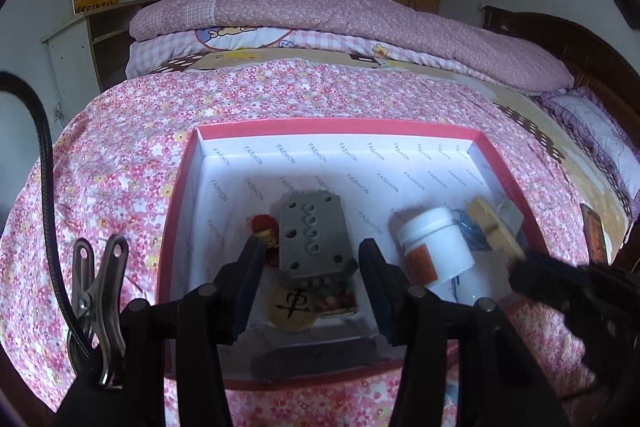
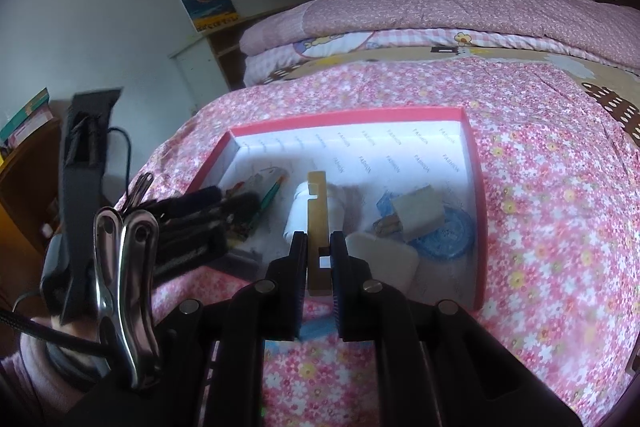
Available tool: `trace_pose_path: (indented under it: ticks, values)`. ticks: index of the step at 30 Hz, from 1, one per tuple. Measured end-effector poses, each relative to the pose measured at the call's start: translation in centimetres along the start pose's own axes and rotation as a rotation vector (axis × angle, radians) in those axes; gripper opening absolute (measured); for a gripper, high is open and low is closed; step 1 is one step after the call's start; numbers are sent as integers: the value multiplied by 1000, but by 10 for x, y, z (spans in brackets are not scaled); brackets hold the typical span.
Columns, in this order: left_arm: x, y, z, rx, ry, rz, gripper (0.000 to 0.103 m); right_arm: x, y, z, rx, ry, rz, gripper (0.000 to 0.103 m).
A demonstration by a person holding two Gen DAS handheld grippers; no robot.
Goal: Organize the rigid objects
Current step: 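Carry the grey plate and wooden clothespin into the pink box and release both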
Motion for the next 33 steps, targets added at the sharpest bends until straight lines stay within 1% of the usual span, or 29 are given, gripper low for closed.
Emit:
trace_pose_path:
  ticks: [6, 11, 20, 29, 31, 33]
  values:
    - [2, -1, -4, -12, -6, -9, 51, 7, 7, 16, 32, 36, -26, 12]
    - [2, -2, -6, -11, -16, -11, 51, 15, 18, 24, 27, 55, -49, 12]
    - [-2, -6, -11, -16, -49, -23, 51, 20, 32, 25, 6, 62, -57, 12]
    - [-2, -3, -10, -24, -44, -16, 51, 21, 36, 23, -8, 63, -64, 13]
    - [-2, -2, -9, -23, -44, -16, 51, 22, 36, 24, -11, 65, -66, 17]
    - [-2, -2, -9, -23, -45, -16, 52, 22, 36, 24, -12, 64, -64, 26]
Point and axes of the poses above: each gripper's, at about its wrist camera, not at the fingertips, and y roughly the way its jaws point, x to its right, z to its top, the point moved 3 cm from there along y, roughly the way its jaws point, and after that the axes turned 6 degrees about -y, right-handed, at the moved point
